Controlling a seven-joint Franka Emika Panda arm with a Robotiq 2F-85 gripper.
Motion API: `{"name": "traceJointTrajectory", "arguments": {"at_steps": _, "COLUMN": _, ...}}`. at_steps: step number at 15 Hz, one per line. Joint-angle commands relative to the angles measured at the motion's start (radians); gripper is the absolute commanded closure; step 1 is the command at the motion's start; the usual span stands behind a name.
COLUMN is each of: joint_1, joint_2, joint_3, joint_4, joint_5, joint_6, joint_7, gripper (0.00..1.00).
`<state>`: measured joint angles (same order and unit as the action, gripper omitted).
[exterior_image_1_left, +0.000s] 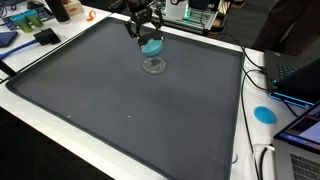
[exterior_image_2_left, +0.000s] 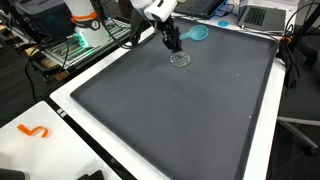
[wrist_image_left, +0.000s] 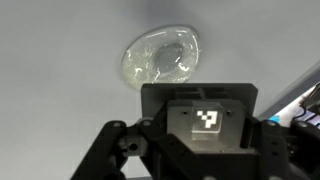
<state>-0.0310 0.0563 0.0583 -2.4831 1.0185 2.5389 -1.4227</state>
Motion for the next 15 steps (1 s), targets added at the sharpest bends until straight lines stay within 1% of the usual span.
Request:
{"name": "traceJointTrajectory", "arguments": {"at_steps": 1, "joint_1": 0.037, "joint_2": -0.032, "joint_3": 0.010, "joint_4": -0.052, "joint_5": 0.062, "joint_6": 0.057, "joint_7": -0.034, "gripper": 0.69}}
{"name": "traceJointTrajectory", "arguments": {"at_steps": 4, "joint_1": 0.066, "joint_2": -0.033, "joint_3": 0.025, "joint_4": -0.068, "joint_5": 0.076, "joint_6": 0.103, "joint_7": -0.008, "gripper": 0.69}}
{"name": "traceJointTrajectory", "arguments": {"at_steps": 7, "joint_1": 0.086, "joint_2": -0.042, "joint_3": 0.056, "joint_4": -0.087, "joint_5": 0.088, "joint_6": 0.146, "joint_7": 0.017, "gripper": 0.69}}
{"name": "traceJointTrajectory", "arguments": {"at_steps": 10, "joint_1": 0.106, "joint_2": -0.045, "joint_3": 0.078, "joint_4": -0.098, "joint_5": 0.077, "joint_6": 0.190, "joint_7": 0.059, "gripper": 0.69}}
{"name": "traceJointTrajectory", "arguments": {"at_steps": 15, "joint_1": 0.139, "joint_2": -0.055, "joint_3": 0.109, "joint_4": -0.118, "joint_5": 0.056, "joint_6": 0.266, "joint_7": 0.198, "gripper": 0.69}}
